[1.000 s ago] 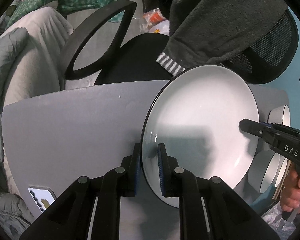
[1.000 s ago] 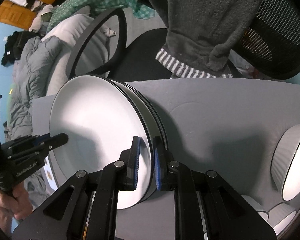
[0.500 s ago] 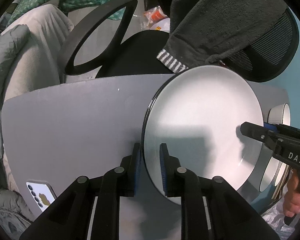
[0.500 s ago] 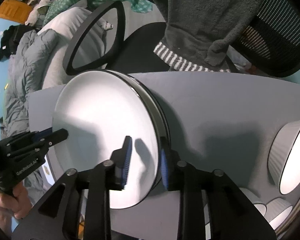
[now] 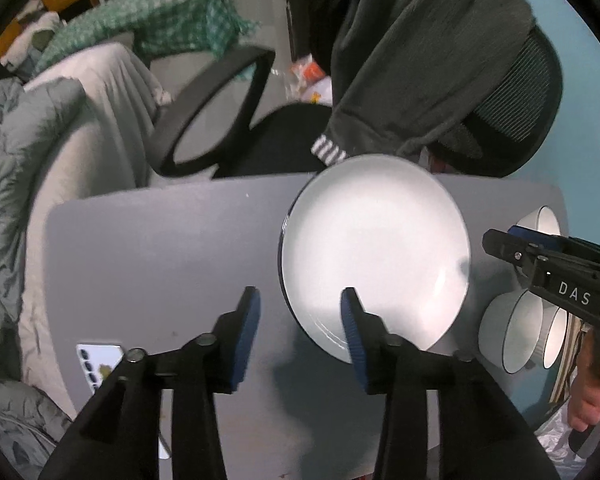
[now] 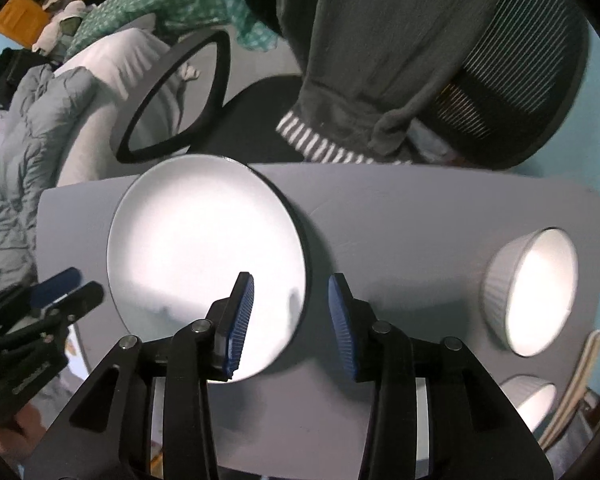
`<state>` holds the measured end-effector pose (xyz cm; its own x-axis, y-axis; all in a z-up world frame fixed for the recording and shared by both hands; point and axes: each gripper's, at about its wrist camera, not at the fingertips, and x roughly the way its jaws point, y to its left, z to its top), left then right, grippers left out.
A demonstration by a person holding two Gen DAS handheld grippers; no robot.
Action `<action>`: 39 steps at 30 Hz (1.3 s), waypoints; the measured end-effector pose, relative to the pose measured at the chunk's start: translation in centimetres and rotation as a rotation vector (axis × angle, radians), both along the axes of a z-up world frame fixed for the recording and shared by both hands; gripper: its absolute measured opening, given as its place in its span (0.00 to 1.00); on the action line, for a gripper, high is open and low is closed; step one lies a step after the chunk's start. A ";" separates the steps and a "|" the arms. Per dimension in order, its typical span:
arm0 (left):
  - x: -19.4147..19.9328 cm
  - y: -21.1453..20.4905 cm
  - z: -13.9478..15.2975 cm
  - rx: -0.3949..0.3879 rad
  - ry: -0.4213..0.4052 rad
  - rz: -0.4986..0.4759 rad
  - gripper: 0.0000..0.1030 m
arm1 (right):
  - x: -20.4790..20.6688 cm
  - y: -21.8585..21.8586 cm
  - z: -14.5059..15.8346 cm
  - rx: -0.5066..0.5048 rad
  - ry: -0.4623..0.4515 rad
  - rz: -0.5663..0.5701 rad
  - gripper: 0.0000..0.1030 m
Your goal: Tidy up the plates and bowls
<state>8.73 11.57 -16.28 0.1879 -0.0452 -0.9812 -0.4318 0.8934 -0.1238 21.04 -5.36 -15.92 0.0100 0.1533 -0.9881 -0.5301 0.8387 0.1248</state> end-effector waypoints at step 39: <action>-10.8 -3.1 17.3 0.086 -0.325 0.022 0.69 | -9.8 -8.7 18.9 0.131 -0.414 -0.159 0.54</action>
